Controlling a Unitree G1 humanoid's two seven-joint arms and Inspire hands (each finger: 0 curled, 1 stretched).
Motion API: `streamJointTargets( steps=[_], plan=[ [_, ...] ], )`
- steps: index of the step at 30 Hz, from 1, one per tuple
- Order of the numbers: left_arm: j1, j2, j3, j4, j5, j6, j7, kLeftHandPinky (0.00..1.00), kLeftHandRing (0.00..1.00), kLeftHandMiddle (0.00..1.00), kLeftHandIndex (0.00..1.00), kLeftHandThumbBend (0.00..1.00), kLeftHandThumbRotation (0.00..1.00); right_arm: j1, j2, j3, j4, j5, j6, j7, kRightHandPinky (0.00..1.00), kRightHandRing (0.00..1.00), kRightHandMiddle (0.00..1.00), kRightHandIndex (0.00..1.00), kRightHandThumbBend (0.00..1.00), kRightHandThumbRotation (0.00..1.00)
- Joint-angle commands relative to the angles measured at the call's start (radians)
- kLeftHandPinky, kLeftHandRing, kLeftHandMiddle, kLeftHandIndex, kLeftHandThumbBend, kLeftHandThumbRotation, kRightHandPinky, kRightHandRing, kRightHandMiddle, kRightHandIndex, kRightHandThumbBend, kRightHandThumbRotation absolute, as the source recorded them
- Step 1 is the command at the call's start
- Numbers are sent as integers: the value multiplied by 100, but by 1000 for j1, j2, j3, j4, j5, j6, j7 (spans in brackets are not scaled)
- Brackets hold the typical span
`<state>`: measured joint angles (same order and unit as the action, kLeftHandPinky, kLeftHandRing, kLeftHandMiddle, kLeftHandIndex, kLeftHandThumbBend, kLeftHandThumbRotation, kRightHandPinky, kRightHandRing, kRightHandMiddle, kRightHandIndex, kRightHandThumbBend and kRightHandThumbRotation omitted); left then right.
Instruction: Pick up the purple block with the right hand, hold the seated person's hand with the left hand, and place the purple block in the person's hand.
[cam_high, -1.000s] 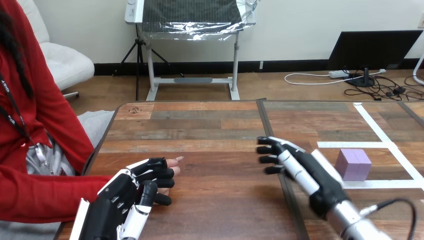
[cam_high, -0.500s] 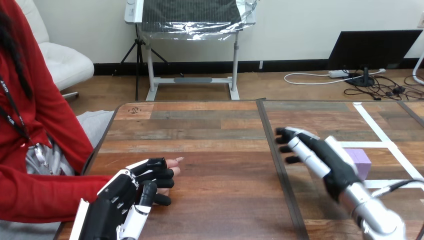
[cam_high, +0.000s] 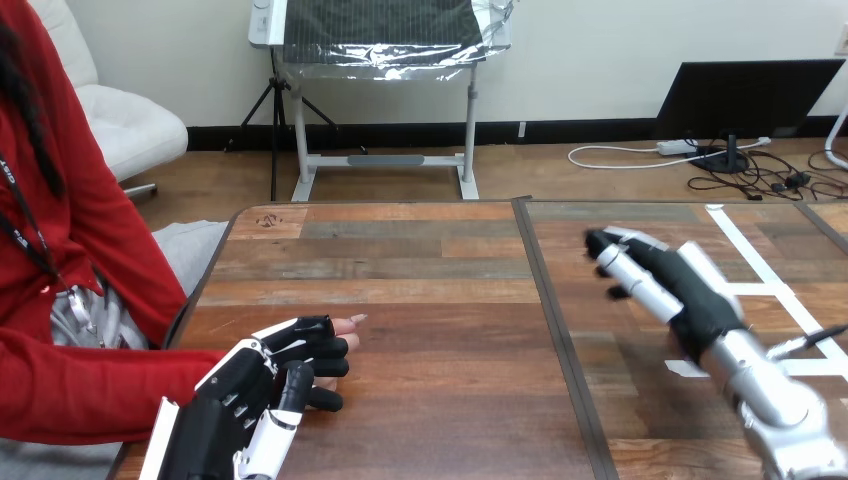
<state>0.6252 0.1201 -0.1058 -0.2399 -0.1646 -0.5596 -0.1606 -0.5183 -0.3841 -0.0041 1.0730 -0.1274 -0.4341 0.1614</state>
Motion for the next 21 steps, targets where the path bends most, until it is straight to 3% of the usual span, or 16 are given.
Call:
streamJointTargets(
  steps=[1, 8, 21],
  plan=[
    [-113, -22, 8, -9, -3, -19, -8, 56, 66, 68, 69, 36, 62, -256, -72, 1, 85, -46, -30, -79, 78, 83, 84, 85, 57, 83],
    [-117, -22, 8, -6, 2, -20, -7, 55, 66, 67, 69, 37, 62, -296, -89, -5, 124, -60, 5, -85, 79, 85, 86, 86, 58, 80],
    [-119, -21, 9, -5, 2, -22, -9, 54, 64, 67, 69, 40, 61, -339, -133, 27, 160, -141, 44, -136, 75, 84, 87, 86, 55, 74]
  ],
)
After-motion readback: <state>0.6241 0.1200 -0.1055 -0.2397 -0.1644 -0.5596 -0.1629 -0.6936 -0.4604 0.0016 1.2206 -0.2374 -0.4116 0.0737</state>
